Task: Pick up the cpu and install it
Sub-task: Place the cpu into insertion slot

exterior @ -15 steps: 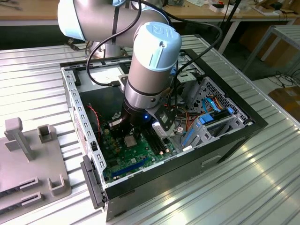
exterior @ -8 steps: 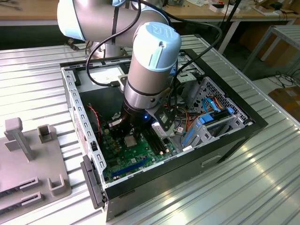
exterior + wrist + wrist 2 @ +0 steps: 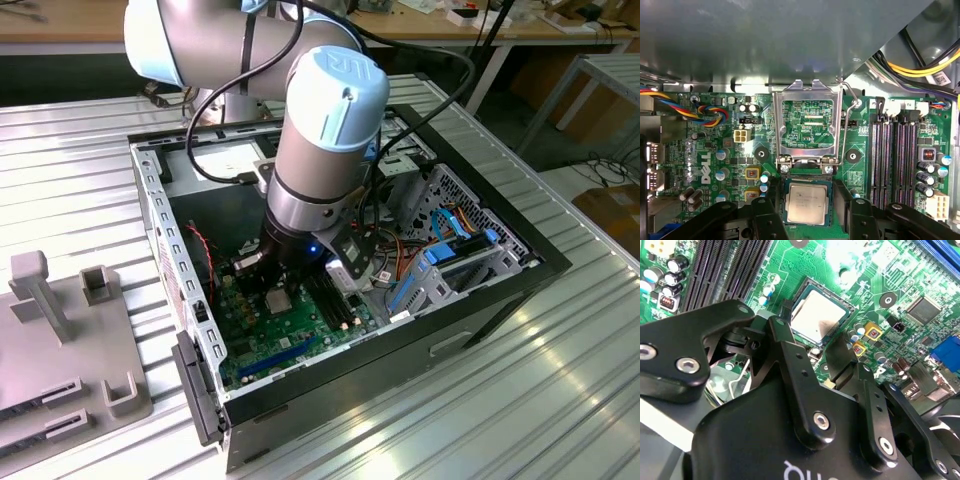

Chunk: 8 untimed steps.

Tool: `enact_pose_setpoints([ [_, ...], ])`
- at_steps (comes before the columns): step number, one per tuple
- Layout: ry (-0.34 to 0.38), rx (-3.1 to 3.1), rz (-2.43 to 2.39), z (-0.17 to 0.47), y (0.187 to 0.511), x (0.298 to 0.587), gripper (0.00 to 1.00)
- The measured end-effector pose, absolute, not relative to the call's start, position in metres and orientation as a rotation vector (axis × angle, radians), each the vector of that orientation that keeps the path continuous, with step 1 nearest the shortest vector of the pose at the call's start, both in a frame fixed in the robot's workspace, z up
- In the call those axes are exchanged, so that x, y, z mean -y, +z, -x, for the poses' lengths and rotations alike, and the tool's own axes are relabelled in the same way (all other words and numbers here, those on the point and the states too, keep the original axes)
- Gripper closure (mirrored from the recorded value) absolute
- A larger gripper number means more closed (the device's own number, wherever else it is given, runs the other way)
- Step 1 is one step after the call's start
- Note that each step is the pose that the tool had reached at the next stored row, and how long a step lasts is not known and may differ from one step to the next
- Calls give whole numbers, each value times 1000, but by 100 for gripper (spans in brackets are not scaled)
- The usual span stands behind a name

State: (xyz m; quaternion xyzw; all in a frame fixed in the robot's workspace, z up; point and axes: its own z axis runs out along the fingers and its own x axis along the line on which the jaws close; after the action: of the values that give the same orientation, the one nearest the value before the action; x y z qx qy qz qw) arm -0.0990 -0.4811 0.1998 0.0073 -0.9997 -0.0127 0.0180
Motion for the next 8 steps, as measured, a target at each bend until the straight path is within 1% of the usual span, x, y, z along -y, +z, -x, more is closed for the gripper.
enact_pose_setpoints([
  [8,-39,3105,-23,99,200,481,45],
])
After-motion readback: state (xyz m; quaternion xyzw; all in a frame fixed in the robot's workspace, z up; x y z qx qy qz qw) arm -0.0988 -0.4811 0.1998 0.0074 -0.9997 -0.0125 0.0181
